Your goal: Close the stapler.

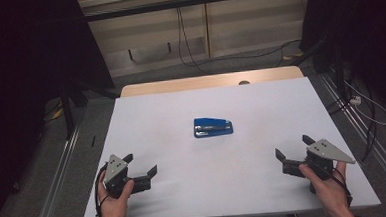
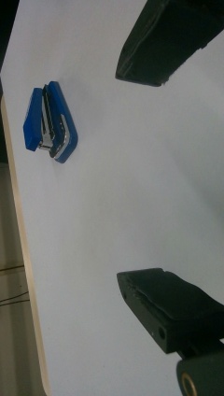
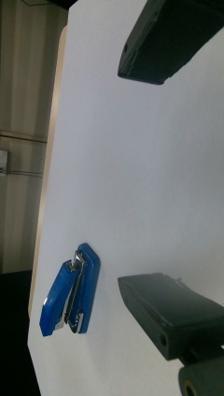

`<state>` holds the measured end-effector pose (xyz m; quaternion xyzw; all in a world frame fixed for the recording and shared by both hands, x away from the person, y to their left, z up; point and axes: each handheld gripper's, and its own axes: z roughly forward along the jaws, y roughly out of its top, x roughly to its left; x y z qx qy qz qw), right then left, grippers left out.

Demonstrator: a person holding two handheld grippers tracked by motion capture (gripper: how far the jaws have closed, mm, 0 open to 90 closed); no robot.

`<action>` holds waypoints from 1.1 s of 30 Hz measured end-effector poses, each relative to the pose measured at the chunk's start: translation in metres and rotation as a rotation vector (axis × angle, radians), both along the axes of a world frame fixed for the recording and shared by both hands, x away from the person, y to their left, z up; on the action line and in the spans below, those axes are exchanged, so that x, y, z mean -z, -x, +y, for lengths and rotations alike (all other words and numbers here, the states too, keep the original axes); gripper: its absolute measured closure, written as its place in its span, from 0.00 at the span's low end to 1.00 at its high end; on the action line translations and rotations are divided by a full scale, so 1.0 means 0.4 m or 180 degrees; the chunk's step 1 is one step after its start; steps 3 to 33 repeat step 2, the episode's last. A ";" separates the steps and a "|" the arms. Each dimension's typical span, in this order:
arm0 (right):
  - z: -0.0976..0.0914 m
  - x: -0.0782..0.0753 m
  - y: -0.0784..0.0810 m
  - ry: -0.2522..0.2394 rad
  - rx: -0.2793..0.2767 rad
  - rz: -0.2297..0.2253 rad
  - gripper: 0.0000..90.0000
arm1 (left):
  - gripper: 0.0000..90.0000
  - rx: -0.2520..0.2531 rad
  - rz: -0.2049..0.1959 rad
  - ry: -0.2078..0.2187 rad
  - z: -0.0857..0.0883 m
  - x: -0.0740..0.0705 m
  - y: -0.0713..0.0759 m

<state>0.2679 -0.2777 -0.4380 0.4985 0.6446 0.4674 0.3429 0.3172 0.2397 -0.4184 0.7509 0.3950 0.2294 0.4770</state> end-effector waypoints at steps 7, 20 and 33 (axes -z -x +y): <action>-0.001 -0.001 0.001 0.0006 -0.0001 -0.0014 0.02 | 0.05 -0.0015 0.0001 -0.0002 -0.003 0.003 0.000; -0.001 -0.001 0.001 0.0006 -0.0001 -0.0014 0.02 | 0.05 -0.0015 0.0001 -0.0002 -0.003 0.003 0.000; -0.001 -0.001 0.001 0.0006 -0.0001 -0.0014 0.02 | 0.05 -0.0015 0.0001 -0.0002 -0.003 0.003 0.000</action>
